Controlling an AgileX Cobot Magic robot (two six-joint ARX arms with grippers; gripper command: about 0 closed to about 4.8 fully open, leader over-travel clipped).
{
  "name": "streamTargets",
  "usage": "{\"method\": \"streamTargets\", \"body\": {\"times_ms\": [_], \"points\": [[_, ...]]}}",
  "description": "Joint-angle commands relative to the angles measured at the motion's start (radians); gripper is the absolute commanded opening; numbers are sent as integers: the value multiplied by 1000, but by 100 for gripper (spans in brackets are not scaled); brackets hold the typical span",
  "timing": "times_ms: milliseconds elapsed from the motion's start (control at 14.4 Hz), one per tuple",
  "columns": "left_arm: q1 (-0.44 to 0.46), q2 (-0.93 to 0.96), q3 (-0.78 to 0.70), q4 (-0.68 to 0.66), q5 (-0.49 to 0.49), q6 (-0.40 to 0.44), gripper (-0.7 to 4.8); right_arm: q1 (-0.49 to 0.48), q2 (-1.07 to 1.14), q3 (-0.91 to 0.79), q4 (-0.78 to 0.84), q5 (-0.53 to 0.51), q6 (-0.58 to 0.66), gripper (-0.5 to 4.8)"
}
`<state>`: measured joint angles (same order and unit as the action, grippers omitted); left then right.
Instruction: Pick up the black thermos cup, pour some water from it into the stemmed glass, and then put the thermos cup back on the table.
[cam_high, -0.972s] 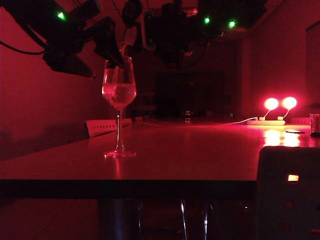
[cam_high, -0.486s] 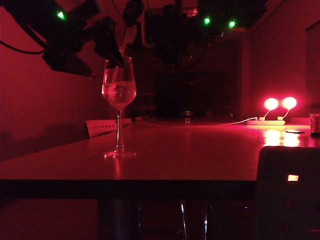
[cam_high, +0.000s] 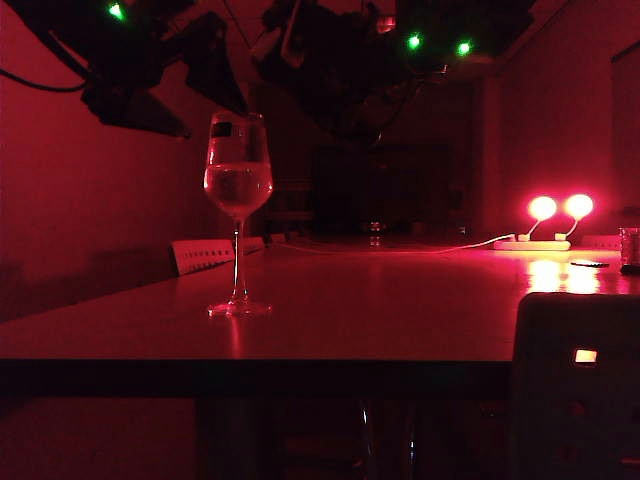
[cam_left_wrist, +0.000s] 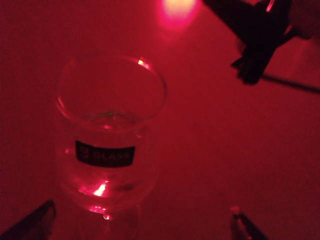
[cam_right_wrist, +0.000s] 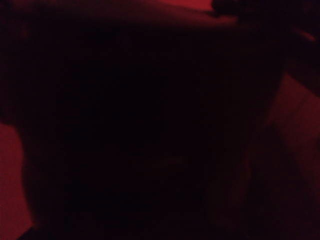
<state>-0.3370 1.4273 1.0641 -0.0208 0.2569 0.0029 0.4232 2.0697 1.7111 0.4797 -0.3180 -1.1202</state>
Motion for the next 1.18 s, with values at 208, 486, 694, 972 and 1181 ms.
{"method": "streamTargets", "body": {"times_ms": [208,486,694,972,1181], "points": [[-1,-22,6,-5,-3,-3,479,2,-23,14,78,245,532,157],[-1,-58,6,-9,-3,-3,479,3,-23,14,75,319,817,157],[-1,-82,6,-21,-3,-3,479,3,-23,14,75,319,817,157],[-1,-110,6,-37,-3,-3,479,4,-23,14,49,308,853,157],[-1,-126,6,-46,-3,-3,479,4,-27,14,29,297,878,157]]}}
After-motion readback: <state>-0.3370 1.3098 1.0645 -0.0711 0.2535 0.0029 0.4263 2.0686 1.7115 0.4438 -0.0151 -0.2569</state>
